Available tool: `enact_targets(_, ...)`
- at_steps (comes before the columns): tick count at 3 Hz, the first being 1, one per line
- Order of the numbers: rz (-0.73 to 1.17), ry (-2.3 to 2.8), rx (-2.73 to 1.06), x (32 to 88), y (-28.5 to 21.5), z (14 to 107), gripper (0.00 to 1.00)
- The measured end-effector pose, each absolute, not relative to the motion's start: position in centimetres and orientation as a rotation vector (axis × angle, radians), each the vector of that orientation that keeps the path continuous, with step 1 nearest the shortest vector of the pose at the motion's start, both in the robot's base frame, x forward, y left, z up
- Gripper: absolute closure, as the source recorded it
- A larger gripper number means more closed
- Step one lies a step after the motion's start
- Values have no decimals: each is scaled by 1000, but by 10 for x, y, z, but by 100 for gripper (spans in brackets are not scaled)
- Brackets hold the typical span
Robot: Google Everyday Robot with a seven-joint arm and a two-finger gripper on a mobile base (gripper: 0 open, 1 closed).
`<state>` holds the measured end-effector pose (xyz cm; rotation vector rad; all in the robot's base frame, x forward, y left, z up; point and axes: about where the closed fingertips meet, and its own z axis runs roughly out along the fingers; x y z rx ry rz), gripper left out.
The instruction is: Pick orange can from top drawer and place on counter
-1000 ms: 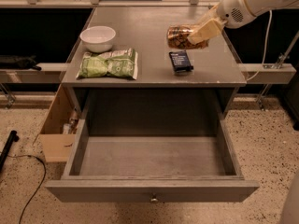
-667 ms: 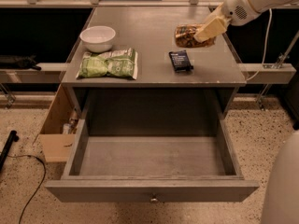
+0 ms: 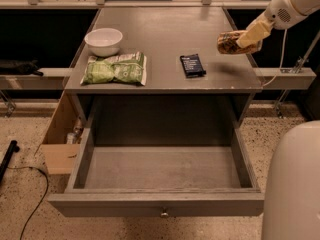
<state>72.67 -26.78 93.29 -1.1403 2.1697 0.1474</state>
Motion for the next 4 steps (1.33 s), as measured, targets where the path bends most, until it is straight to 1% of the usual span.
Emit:
enact_targets(1, 121, 2226, -1102, 728, -292, 921, 100)
enact_targets(2, 162, 2259, -1053, 731, -285, 911, 100)
enact_targets(3, 227, 2243, -1068, 731, -251, 902, 100)
enact_targets(4, 370, 2228, -1100, 716, -202, 870, 100)
